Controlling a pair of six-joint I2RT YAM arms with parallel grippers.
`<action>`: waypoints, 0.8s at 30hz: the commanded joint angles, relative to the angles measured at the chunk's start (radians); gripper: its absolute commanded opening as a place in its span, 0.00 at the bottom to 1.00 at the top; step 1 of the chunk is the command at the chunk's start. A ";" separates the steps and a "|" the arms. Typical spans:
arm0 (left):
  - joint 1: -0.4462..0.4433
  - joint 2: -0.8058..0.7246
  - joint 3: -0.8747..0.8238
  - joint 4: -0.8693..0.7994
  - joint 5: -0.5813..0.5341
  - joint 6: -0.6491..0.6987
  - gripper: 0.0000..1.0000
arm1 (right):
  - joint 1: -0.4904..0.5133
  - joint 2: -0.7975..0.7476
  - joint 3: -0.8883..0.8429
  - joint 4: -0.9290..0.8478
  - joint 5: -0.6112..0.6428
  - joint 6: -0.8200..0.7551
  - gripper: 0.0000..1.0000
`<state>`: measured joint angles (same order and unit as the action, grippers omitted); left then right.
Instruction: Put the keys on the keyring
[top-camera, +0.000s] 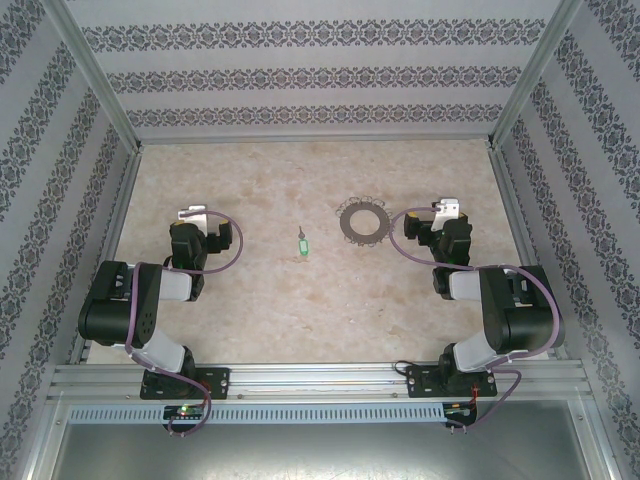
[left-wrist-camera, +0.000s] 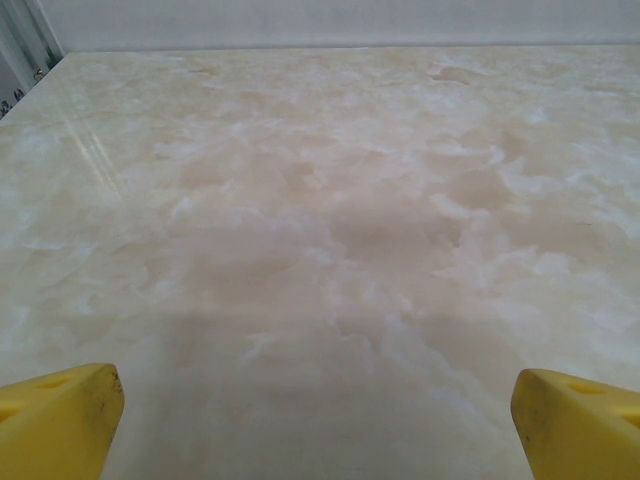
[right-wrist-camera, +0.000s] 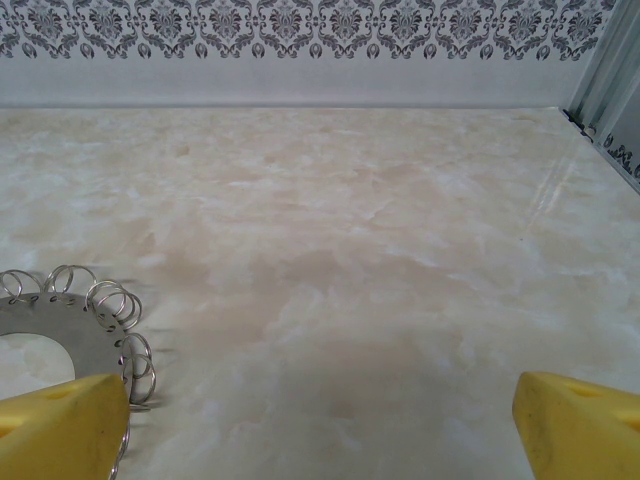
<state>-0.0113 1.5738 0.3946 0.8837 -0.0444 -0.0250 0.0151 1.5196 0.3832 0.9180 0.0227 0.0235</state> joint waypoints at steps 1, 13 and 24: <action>0.010 0.010 -0.007 0.046 0.015 0.019 1.00 | 0.000 0.010 -0.009 0.030 0.019 0.009 0.98; 0.010 -0.006 -0.025 0.065 0.066 0.034 1.00 | 0.009 0.003 -0.009 0.025 0.072 0.018 0.98; 0.010 -0.068 -0.007 -0.020 0.058 0.027 1.00 | -0.011 -0.065 0.005 -0.061 0.080 0.048 0.98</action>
<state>-0.0113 1.5490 0.3744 0.8902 0.0006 -0.0032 0.0147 1.4792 0.3832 0.8700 0.0902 0.0505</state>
